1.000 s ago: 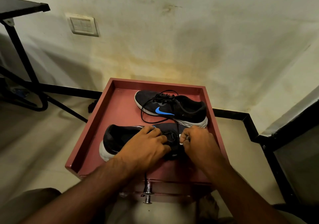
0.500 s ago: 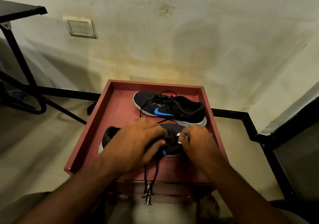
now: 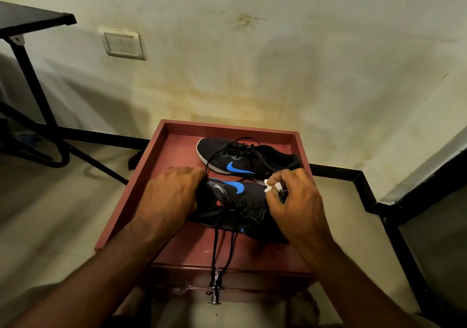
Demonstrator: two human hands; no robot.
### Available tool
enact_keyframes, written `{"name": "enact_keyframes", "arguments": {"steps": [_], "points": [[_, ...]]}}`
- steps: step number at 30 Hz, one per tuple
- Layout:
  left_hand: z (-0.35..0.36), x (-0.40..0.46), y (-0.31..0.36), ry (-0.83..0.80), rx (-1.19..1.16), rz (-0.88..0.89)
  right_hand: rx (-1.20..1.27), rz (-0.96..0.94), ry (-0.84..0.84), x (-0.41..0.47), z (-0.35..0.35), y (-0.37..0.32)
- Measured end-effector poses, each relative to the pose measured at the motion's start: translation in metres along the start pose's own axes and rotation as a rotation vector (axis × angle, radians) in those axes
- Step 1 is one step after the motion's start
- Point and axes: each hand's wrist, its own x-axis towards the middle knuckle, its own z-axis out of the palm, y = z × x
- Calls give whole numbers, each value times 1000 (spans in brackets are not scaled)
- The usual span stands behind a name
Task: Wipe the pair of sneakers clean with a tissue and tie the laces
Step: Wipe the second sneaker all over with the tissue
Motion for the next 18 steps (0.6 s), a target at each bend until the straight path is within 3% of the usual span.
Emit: {"name": "enact_keyframes", "arguments": {"steps": [5,11,14,18], "points": [[6,-3,-9,-104,-92,164,10,-38,-50,-5,-1,2],[16,0,-20,-242,-102,58,25,-75,-109,-10,5,-5],[26,1,-19,-159,-127,73,30,-86,-108,-10,6,-7],[37,-7,-1,93,-135,77,75,-92,-25,-7,1,-8]]}}
